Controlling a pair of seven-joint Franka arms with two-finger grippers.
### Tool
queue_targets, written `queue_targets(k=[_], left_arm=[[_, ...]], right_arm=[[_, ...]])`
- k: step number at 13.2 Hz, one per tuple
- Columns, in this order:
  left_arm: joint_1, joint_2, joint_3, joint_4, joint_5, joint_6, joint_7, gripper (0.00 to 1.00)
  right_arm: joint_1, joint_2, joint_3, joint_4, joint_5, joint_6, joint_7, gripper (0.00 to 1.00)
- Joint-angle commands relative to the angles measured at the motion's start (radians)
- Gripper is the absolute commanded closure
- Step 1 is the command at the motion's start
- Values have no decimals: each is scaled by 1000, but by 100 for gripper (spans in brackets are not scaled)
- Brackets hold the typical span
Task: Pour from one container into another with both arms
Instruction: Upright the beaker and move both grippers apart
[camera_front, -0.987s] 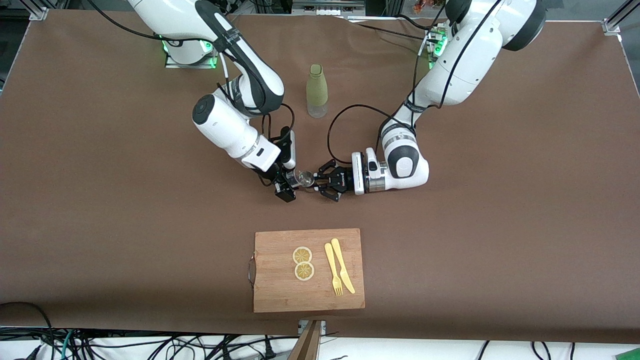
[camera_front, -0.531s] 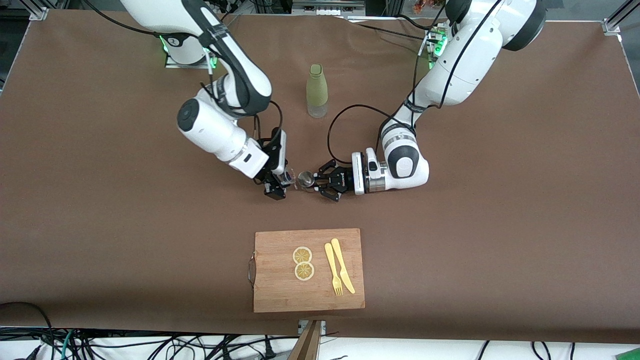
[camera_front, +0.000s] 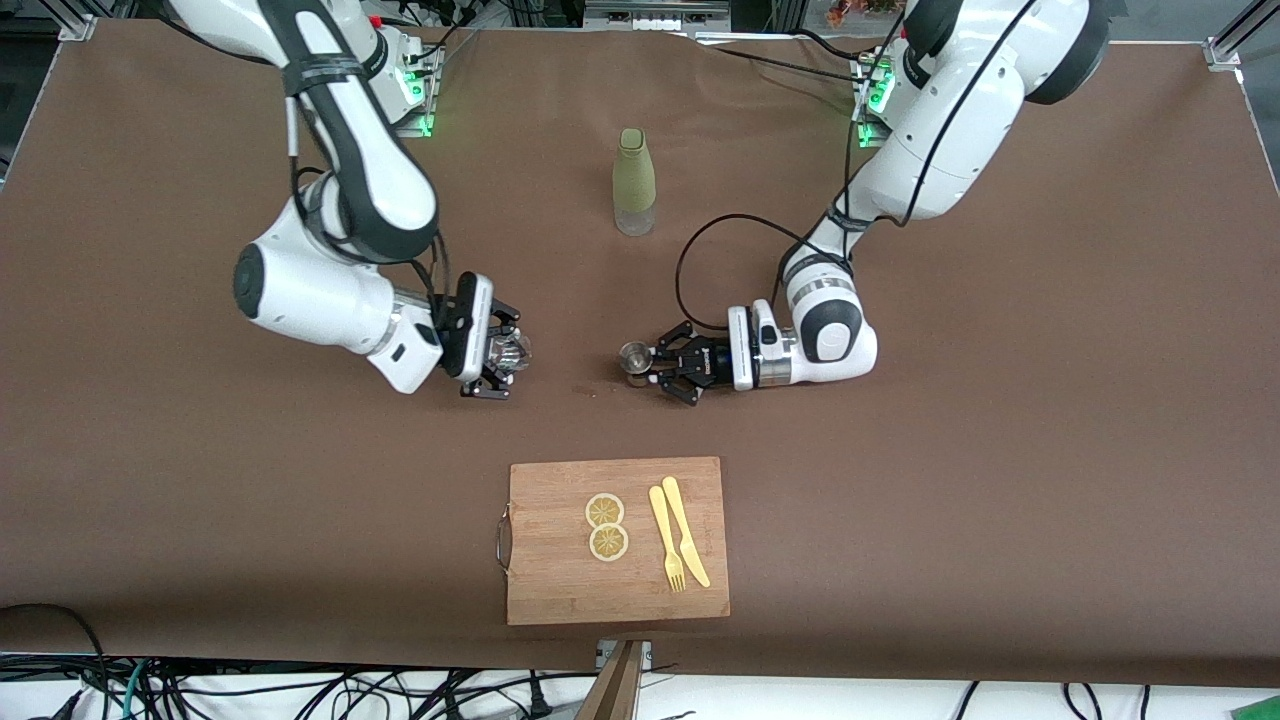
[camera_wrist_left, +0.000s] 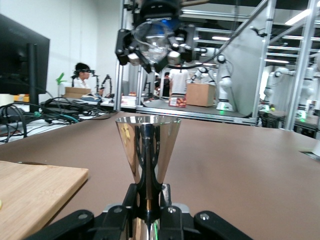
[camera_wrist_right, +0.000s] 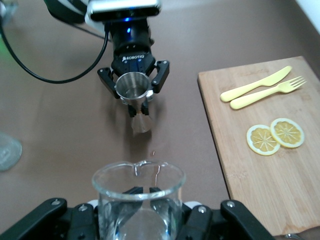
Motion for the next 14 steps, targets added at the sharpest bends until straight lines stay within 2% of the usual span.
queue_targets(k=[1, 5, 8, 11, 14], left_arm=[[85, -23, -14, -68, 99, -91, 89, 100], [209, -85, -10, -149, 297, -162, 101, 100], [327, -130, 8, -190, 475, -262, 103, 100], [383, -148, 119, -194, 631, -400, 116, 100], [433, -140, 222, -184, 737, -521, 185, 100]], right_arm=[[-67, 10, 0, 4, 142, -76, -153, 88], [-205, 56, 0, 4, 245, -223, -368, 88], [-284, 117, 0, 6, 305, -311, -542, 88], [-373, 226, 0, 6, 424, -471, -728, 87], [-444, 326, 0, 7, 460, -575, -848, 87]])
